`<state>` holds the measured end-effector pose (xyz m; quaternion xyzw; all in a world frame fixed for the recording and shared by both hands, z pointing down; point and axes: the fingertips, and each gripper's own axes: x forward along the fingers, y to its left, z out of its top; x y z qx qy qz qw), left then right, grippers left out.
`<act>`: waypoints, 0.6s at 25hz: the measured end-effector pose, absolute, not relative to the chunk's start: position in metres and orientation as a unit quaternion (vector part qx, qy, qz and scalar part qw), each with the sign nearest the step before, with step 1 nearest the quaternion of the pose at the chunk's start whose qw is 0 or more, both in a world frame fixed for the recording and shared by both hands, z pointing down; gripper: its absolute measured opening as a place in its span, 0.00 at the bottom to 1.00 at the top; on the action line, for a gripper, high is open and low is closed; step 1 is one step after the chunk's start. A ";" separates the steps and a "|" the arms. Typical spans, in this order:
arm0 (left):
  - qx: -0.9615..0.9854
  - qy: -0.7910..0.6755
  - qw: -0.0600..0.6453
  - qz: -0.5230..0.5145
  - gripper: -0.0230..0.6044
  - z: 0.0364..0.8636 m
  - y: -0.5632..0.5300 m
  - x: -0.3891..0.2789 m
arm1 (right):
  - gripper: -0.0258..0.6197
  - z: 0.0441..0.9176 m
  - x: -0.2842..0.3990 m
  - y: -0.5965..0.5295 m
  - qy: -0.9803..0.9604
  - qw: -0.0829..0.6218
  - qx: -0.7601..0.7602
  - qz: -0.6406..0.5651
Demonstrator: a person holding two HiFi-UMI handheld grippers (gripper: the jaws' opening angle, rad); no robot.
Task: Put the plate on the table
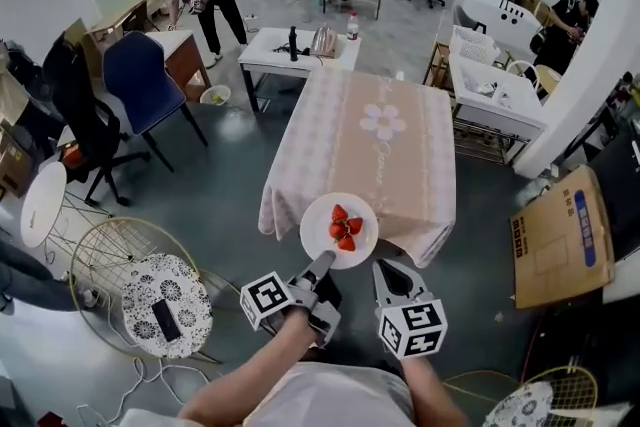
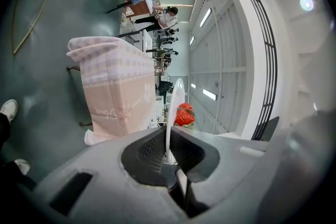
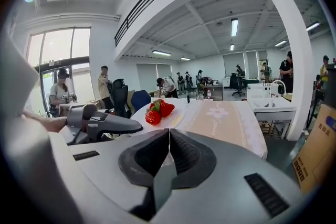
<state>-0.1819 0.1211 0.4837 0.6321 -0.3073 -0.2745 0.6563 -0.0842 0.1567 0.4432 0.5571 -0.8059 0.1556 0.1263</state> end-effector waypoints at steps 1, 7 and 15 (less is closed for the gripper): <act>0.630 -0.307 0.658 -0.275 0.07 0.485 0.119 -0.187 | 0.05 0.443 -0.088 0.154 -0.805 0.126 0.558 0.156; 0.626 -0.300 0.666 -0.272 0.07 0.490 0.108 -0.199 | 0.05 0.441 -0.101 0.139 -0.803 0.128 0.563 0.147; 0.634 -0.296 0.669 -0.249 0.07 0.498 0.086 -0.185 | 0.05 0.448 -0.090 0.116 -0.795 0.122 0.576 0.145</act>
